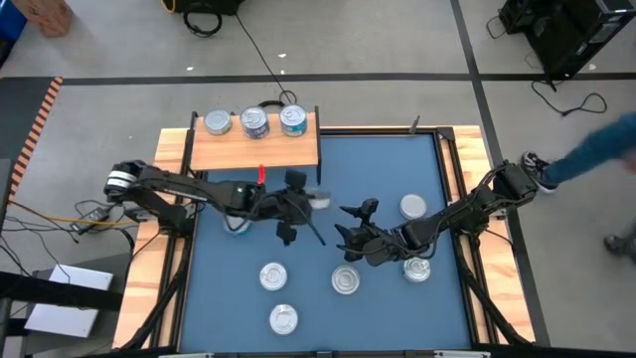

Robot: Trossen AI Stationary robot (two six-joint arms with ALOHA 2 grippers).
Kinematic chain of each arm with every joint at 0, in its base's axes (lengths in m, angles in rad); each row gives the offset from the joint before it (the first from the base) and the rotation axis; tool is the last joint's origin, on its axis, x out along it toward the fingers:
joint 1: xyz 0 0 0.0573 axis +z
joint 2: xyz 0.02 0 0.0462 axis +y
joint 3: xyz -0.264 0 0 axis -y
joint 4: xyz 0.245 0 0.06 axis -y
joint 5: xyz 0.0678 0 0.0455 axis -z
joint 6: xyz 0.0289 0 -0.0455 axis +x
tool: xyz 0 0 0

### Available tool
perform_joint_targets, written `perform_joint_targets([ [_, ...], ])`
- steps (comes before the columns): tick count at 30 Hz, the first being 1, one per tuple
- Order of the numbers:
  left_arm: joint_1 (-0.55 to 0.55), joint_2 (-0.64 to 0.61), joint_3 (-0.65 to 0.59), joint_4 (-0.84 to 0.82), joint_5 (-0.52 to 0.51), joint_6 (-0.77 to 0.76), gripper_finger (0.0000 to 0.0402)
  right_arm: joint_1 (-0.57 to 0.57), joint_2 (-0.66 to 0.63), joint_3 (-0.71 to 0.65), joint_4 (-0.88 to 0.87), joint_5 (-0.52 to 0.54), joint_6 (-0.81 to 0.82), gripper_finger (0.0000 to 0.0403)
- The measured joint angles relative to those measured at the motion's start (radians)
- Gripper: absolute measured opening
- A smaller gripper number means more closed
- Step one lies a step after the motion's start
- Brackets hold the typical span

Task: Stack canned seafood by type on shelf
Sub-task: Stack the green white tuna can on top of the green white tuna can on the shelf

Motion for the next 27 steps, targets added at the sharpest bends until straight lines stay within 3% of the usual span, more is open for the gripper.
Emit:
perform_joint_targets([
  [15,-0.020,-0.290,0.001,-0.370,-0.441,-0.134,0.0141,0.000,0.000,-0.001,-0.007,-0.018,0.032,0.0275],
  [24,-0.002,-0.390,0.062,-0.675,-0.628,-0.298,0.0141,-0.002,0.000,-0.001,-0.017,-0.019,0.033,0.0271],
  [27,0.024,-0.398,0.098,-0.807,-0.644,-0.367,0.0141,-0.002,0.000,-0.001,-0.018,-0.018,0.036,0.0268],
])
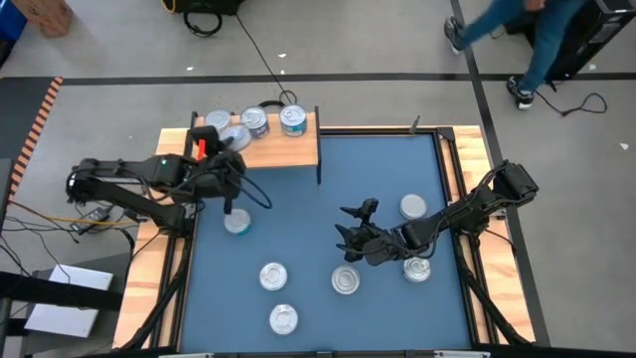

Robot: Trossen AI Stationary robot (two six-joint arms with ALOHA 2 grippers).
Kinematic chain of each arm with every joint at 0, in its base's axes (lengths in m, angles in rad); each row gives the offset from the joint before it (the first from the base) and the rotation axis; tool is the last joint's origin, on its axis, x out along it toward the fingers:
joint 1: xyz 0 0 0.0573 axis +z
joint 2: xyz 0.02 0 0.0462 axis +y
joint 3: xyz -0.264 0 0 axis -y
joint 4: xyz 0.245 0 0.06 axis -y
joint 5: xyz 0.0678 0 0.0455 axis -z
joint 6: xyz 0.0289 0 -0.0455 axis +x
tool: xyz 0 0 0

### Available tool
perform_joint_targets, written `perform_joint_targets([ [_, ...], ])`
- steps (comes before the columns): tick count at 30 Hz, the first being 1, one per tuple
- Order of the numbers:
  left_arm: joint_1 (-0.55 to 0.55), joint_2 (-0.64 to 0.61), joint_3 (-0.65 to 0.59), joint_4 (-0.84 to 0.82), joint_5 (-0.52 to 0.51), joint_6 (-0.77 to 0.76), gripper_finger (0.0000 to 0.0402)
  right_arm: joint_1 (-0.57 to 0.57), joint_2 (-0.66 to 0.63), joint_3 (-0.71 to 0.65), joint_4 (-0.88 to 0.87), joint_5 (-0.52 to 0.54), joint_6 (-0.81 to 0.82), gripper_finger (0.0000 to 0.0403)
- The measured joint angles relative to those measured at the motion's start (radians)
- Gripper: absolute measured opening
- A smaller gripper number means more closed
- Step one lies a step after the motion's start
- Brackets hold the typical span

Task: Stack canned seafood by type on shelf
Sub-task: Stack the green white tuna can on top of the green white tuna can on the shelf

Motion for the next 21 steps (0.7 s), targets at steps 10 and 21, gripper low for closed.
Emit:
perform_joint_targets([
  [10,0.109,-0.011,0.019,-0.212,0.033,-0.151,0.0141,-0.001,0.000,0.000,0.000,0.000,-0.002,0.0265],
  [21,0.269,-0.016,0.018,-0.157,0.103,-0.044,0.0141,-0.006,0.000,0.000,0.000,0.000,-0.003,0.0262],
])
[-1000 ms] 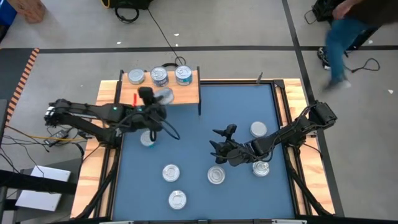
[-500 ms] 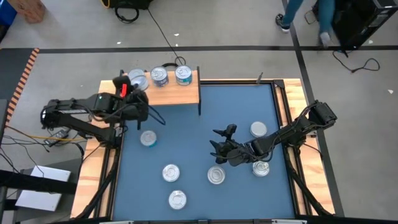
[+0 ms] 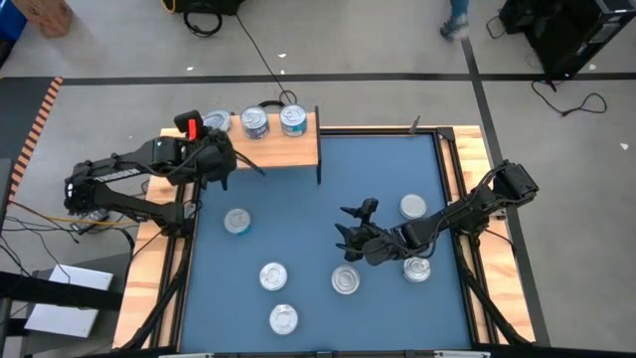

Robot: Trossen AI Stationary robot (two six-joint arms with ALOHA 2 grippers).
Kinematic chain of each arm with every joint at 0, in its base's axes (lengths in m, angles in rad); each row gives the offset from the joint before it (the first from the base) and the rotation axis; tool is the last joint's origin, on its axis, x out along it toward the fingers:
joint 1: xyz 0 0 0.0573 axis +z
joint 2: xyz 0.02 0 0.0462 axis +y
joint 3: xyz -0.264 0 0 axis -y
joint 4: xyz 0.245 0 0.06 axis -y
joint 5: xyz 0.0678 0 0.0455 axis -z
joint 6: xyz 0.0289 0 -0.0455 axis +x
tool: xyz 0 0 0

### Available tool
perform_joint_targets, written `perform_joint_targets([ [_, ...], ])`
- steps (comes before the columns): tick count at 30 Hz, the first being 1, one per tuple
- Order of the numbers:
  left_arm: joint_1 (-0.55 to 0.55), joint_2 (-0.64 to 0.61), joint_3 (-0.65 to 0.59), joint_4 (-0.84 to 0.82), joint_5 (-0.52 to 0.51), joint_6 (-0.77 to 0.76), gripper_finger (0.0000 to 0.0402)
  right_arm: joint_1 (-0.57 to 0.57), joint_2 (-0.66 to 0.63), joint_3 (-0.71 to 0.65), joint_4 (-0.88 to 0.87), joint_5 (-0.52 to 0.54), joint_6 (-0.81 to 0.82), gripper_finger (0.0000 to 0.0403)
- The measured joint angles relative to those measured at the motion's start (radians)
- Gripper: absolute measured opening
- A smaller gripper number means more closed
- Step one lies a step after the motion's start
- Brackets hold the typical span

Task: Stack canned seafood by type on shelf
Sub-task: Stack the green white tuna can on top of the green white tuna can on the shelf

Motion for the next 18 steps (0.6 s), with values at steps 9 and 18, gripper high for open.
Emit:
perform_joint_targets([
  [9,0.135,-0.001,-0.082,0.144,0.038,0.155,0.0141,-0.001,0.000,0.000,0.000,0.000,0.002,0.0261],
  [18,0.271,0.001,-0.199,0.366,0.108,0.333,0.0141,-0.001,0.000,0.000,0.000,0.000,0.003,0.0260],
])
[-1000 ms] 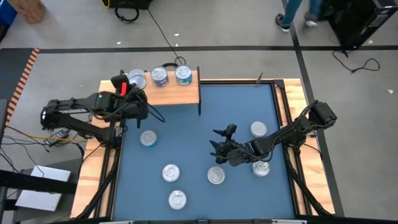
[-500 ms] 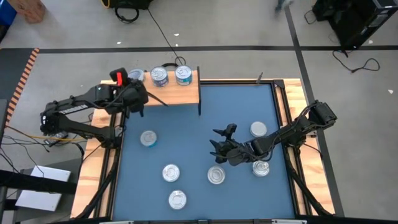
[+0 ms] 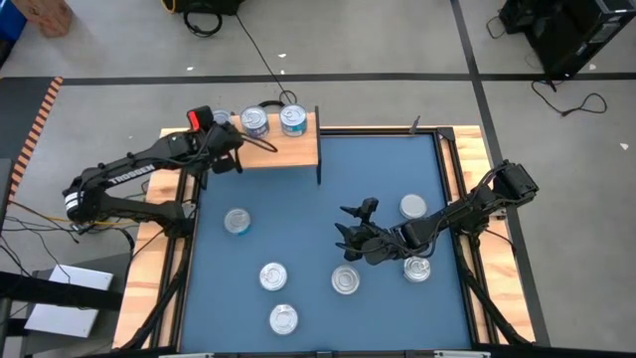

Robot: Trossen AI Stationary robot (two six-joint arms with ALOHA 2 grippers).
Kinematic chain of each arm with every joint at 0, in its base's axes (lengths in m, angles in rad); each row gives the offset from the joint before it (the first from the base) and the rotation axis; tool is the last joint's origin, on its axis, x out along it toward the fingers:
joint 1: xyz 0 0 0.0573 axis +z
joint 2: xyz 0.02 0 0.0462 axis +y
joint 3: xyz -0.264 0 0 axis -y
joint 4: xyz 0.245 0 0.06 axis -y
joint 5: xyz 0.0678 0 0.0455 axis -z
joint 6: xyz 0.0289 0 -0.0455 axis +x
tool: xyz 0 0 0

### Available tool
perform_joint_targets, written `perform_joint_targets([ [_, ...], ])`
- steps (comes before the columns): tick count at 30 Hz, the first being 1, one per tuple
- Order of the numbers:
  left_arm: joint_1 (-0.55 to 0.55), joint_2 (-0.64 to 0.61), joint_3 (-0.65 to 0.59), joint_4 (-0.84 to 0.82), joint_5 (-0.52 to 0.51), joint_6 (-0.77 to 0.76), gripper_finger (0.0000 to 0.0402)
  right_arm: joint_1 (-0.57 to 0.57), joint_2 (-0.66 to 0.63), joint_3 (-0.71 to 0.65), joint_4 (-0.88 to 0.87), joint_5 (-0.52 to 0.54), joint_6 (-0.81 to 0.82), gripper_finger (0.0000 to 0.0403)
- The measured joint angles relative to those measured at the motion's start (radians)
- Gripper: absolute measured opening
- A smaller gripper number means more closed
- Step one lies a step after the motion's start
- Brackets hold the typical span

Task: Stack canned seafood by type on shelf
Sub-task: Stack the green white tuna can on top of the green white tuna can on the shelf

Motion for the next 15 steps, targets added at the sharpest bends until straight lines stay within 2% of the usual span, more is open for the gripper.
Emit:
perform_joint_targets([
  [4,0.050,0.000,-0.037,0.088,0.004,0.067,0.0141,0.000,0.000,0.000,0.000,0.000,0.001,0.0260],
  [15,0.153,0.004,-0.074,0.145,0.016,0.129,0.0141,0.000,0.000,0.000,0.000,0.000,-0.002,0.0258],
])
